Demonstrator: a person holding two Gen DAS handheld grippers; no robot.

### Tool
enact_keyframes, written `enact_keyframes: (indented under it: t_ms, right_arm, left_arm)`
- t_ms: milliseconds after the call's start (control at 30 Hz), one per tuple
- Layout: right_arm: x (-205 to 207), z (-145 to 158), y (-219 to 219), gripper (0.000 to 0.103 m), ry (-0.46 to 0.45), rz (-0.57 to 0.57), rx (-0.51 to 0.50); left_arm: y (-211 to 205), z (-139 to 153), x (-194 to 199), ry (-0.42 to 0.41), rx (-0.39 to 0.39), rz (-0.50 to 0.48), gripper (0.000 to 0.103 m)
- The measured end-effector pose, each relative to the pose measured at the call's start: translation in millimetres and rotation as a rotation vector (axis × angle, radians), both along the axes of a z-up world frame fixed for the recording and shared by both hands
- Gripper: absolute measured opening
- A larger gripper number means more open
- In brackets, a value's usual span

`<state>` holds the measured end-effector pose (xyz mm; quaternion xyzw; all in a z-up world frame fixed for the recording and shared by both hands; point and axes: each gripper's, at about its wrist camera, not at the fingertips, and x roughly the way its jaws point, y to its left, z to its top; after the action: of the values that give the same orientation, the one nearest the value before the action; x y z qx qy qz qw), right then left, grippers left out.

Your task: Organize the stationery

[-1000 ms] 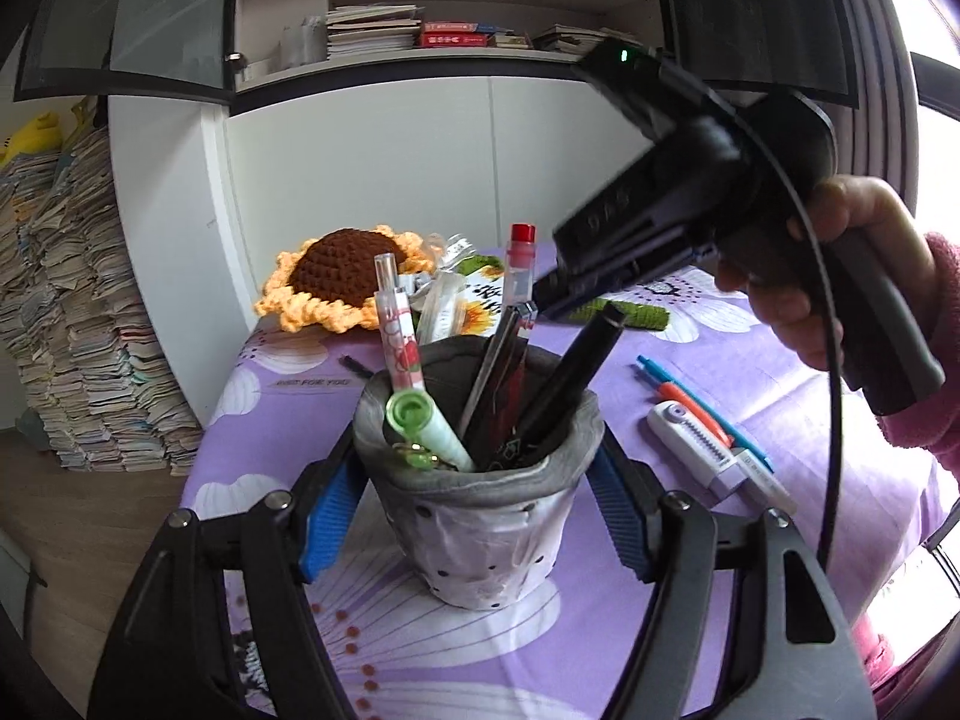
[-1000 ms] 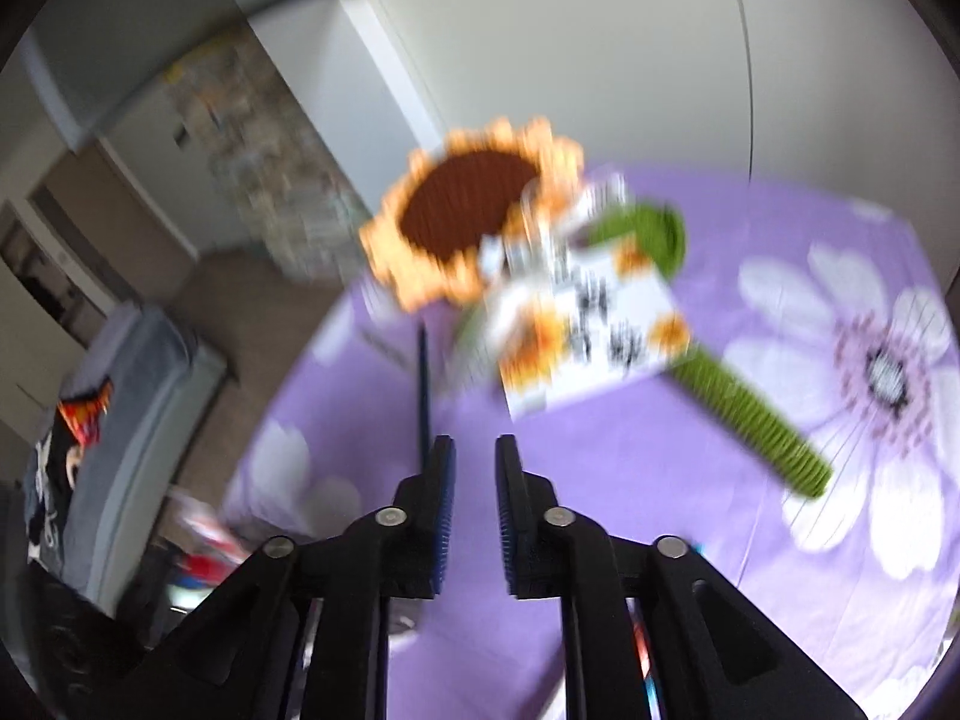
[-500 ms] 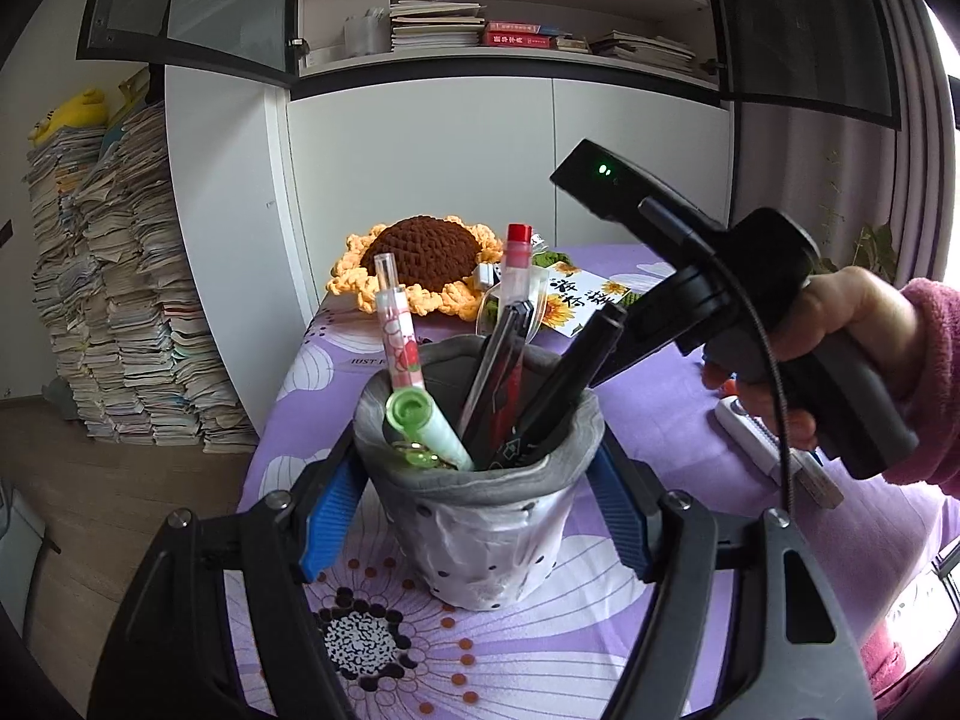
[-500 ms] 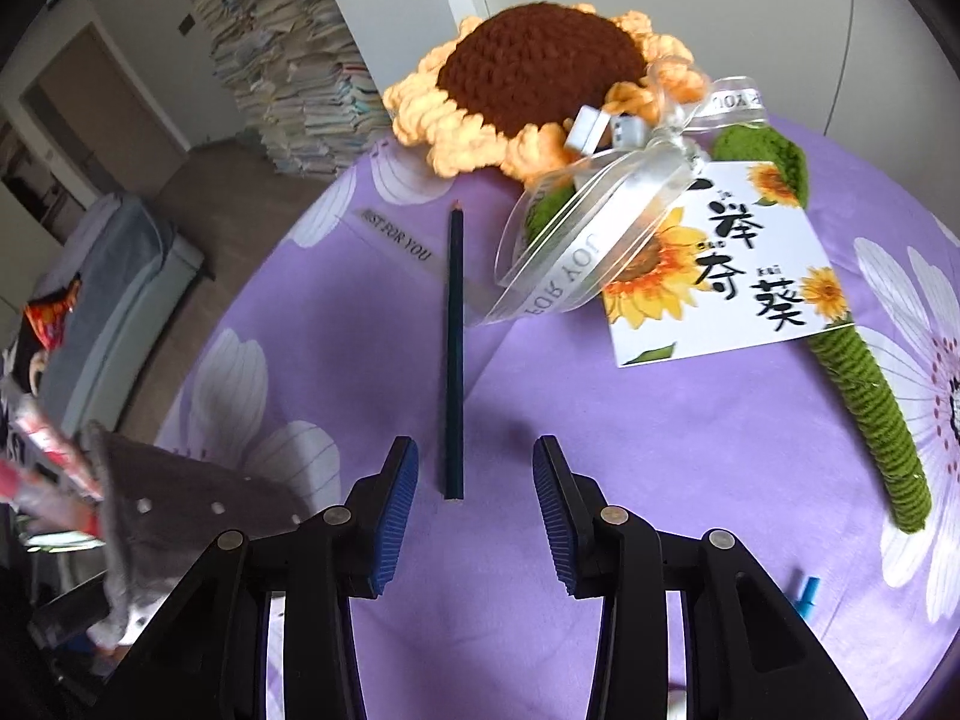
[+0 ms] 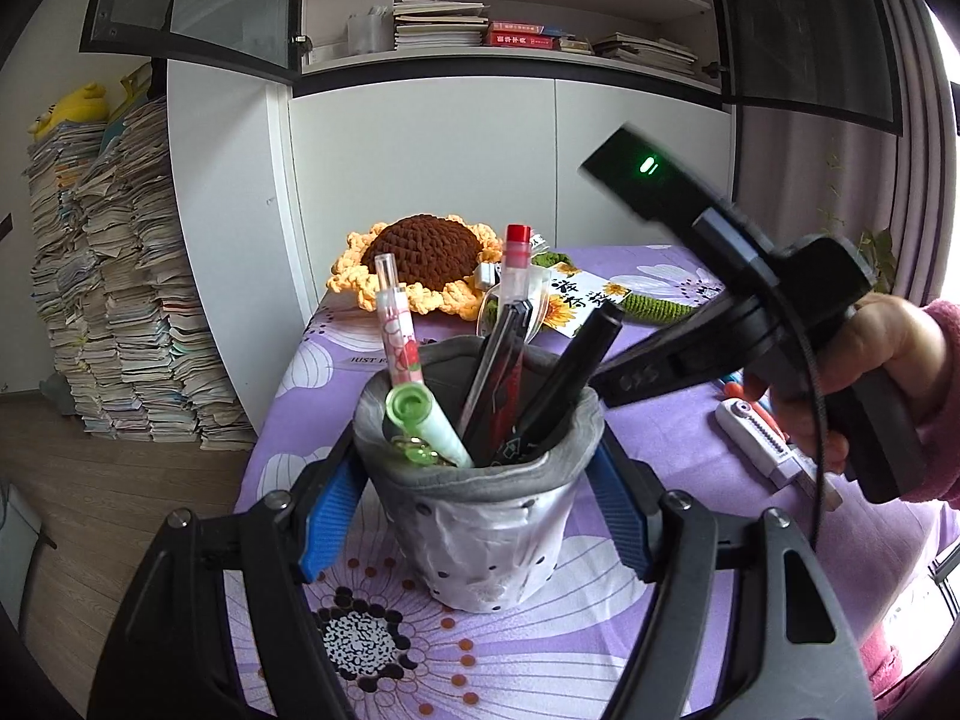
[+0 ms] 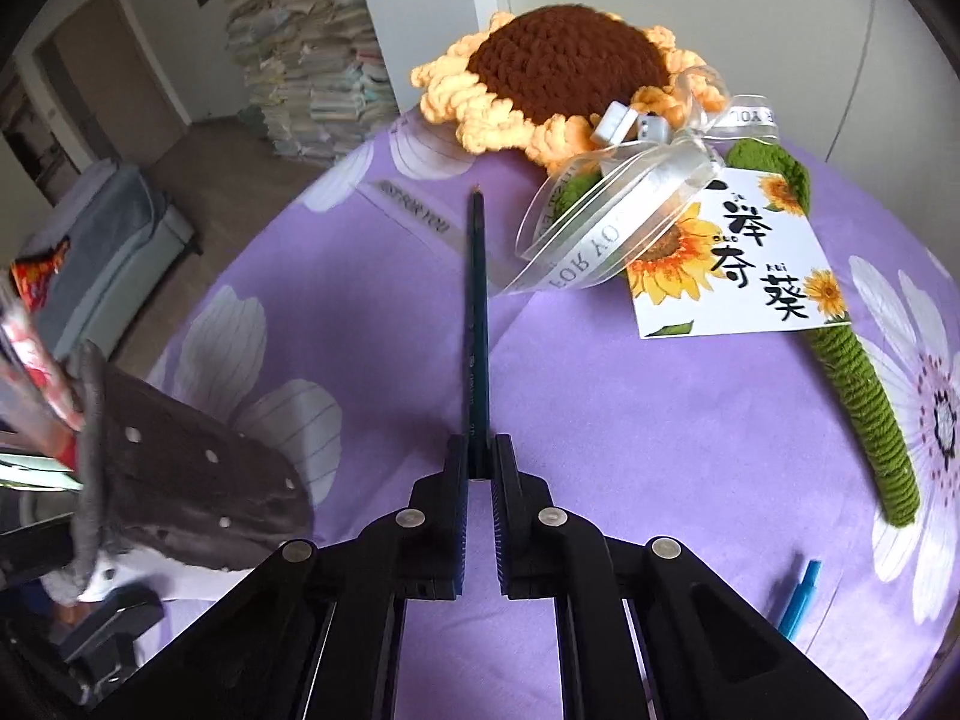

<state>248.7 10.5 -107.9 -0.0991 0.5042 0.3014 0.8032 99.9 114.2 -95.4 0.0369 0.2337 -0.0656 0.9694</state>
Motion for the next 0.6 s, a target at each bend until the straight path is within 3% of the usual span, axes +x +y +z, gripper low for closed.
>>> enact_keyframes:
  t_ms: [333, 600]
  right_arm:
    - [-45.8, 82.1, -43.7, 0.008, -0.228, -0.012, 0.145]
    - [-70.0, 124.1, -48.5, 0.008, -0.330, -0.001, 0.241]
  left_arm:
    - [-0.3, 0.6, 0.1, -0.001, 0.000, 0.000, 0.070]
    - [1.0, 0.8, 0.4, 0.001, 0.001, -0.004, 0.070]
